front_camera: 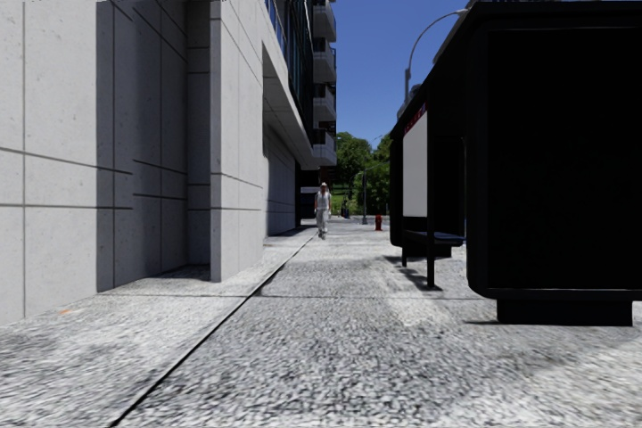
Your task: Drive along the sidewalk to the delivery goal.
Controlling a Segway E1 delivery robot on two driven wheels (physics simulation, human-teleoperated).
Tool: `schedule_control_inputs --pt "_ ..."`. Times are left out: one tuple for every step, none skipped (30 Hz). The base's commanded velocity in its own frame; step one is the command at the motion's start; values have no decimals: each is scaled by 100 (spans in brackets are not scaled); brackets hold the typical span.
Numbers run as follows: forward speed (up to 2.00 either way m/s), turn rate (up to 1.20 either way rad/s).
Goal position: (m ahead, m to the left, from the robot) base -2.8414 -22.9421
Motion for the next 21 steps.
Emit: schedule_control_inputs --pt "200 -107" --pt "200 -111" --pt "200 -43" --pt "200 -4" --pt "200 -1" --pt "200 -1" --pt "200 0" --pt "200 0" --pt "200 0" --pt "200 0" --pt "200 0" --pt "200 0" --pt "200 0" --pt "200 0" --pt "200 0" --pt "200 0" --pt "200 0" --pt "200 0" --pt "200 0" --pt "200 -12" --pt "200 -12"
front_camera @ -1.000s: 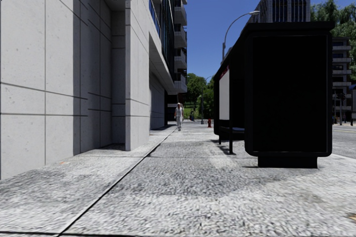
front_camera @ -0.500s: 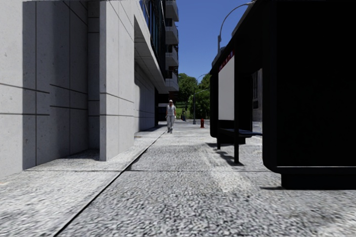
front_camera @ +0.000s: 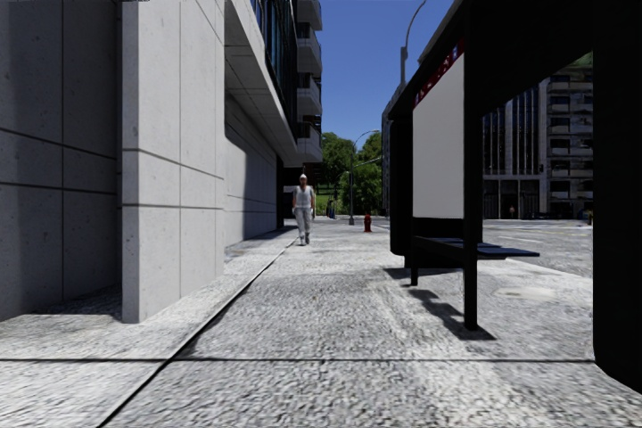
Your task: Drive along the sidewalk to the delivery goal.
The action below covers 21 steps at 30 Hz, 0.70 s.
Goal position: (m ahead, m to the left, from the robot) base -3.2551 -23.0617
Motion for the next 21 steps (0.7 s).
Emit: schedule_control_inputs --pt "200 -120" --pt "200 -120" --pt "200 -120" --pt "200 -46" --pt "200 -46" --pt "200 -3" --pt "200 -1" --pt "200 -1" --pt "200 -1" --pt "200 -1" --pt "200 0" --pt "200 0" --pt "200 0" --pt "200 0" --pt "200 0" --pt "200 0" --pt "200 0" --pt "200 0" --pt "200 0" --pt "200 0" --pt "200 0"
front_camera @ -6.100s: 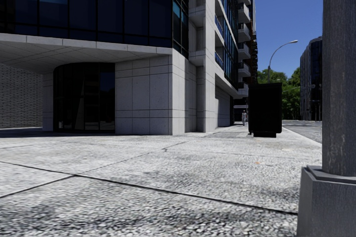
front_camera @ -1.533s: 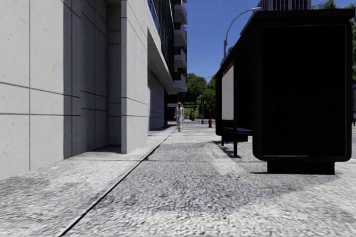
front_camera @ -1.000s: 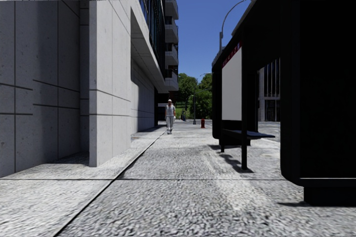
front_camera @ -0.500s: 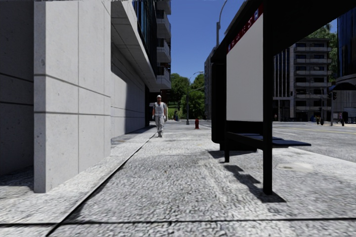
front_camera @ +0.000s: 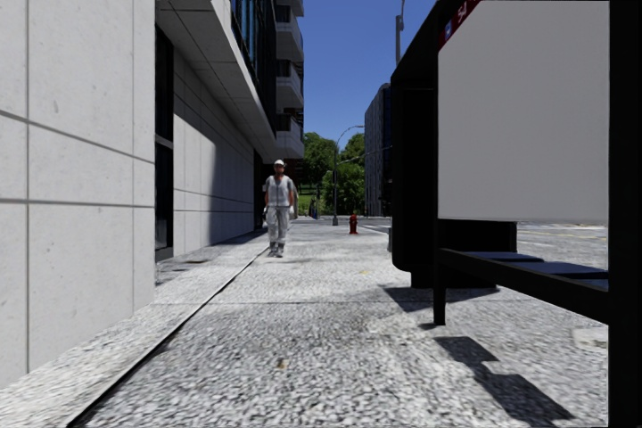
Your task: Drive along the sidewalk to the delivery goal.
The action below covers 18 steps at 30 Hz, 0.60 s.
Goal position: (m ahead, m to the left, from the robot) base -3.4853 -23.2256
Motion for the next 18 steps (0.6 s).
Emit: schedule_control_inputs --pt "200 -24" --pt "200 -68" --pt "200 -91" --pt "200 -91" --pt "200 -98" --pt "200 -66" --pt "200 -13" --pt "200 -3" --pt "200 0" --pt "200 0" --pt "200 0" --pt "200 0" --pt "200 0" --pt "200 0" --pt "200 0" --pt "200 0" --pt "200 0" --pt "200 0"
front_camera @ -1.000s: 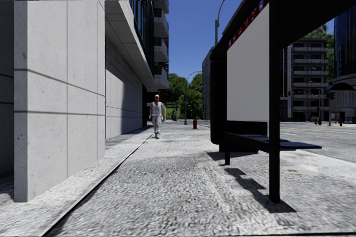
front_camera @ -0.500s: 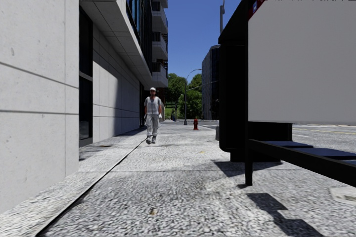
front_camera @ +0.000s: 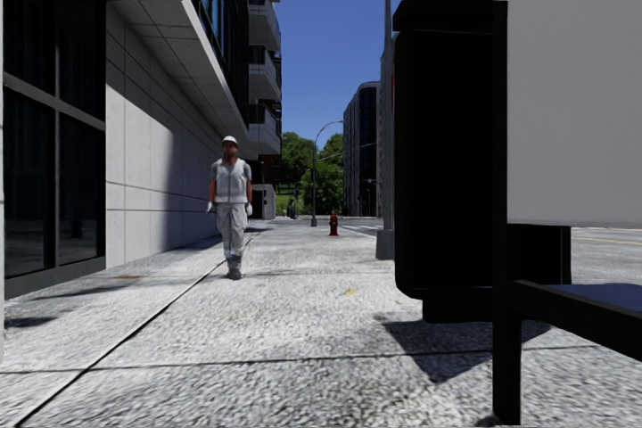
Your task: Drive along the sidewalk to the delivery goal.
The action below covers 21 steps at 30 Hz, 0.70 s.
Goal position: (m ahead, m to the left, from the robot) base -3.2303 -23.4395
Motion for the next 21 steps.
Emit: schedule_control_inputs --pt "200 0" --pt "200 0" --pt "200 0" --pt "200 0" --pt "200 0" --pt "200 0" --pt "200 0" --pt "200 0" --pt "200 0" --pt "200 0" --pt "200 0" --pt "200 0" --pt "200 0" --pt "200 0" --pt "200 0" --pt "200 0" --pt "200 0" --pt "200 0" --pt "200 0" --pt "200 0" --pt "200 0"
